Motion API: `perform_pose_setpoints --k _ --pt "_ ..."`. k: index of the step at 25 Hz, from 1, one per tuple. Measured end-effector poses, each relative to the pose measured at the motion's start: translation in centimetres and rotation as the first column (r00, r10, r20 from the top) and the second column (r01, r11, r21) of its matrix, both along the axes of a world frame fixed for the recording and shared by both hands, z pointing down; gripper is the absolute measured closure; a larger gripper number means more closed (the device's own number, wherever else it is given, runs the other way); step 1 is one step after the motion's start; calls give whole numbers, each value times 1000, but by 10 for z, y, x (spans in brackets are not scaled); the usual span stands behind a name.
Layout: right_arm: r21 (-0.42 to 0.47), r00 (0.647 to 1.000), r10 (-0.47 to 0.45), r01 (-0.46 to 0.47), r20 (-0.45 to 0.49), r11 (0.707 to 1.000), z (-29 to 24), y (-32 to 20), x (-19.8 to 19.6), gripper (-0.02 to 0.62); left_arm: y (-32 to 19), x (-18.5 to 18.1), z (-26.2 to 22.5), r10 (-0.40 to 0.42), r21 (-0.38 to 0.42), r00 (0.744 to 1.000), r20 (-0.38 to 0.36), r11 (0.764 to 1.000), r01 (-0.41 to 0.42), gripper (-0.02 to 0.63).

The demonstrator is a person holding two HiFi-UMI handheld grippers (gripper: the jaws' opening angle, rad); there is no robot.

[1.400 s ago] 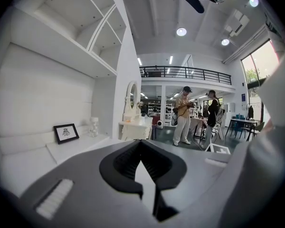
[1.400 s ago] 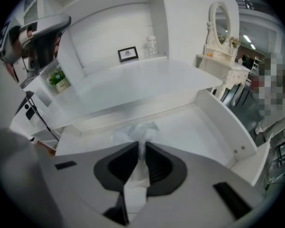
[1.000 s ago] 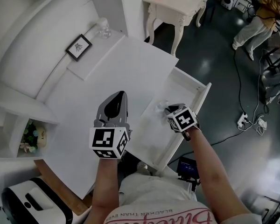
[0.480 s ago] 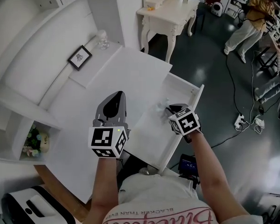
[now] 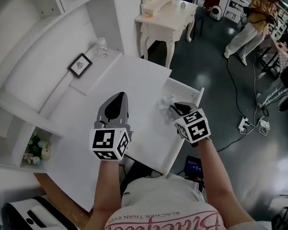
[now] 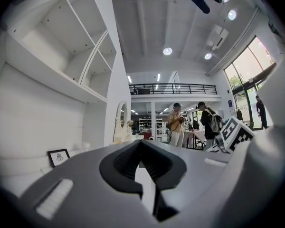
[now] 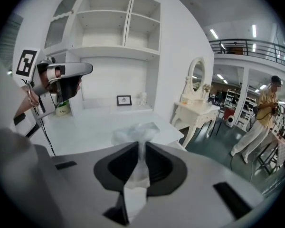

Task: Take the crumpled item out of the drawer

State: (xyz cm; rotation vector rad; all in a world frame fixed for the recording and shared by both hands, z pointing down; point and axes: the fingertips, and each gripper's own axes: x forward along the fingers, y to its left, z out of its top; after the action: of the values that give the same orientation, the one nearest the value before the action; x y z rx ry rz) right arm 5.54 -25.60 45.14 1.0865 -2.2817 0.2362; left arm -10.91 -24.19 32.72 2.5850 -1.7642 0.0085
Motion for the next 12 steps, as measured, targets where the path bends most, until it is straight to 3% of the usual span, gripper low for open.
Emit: perform_pose_setpoints --k 12 --pt "235 992 59 -83 109 968 -91 5 8 540 0 6 -21 19 49 1000 -13 999 -18 600"
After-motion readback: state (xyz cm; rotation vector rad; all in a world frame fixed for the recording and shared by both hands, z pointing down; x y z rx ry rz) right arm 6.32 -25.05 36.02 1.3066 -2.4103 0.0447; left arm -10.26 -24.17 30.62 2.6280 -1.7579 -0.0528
